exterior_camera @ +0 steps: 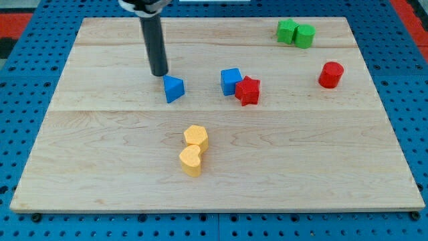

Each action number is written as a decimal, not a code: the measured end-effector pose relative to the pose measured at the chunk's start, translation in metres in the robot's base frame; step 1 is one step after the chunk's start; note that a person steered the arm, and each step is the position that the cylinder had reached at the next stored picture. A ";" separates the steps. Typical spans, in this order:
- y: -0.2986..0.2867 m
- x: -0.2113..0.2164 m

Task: Point at blue triangle

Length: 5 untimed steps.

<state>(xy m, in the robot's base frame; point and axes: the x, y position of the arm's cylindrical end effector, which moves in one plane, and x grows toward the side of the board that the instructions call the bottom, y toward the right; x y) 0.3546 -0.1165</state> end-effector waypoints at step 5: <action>0.008 0.060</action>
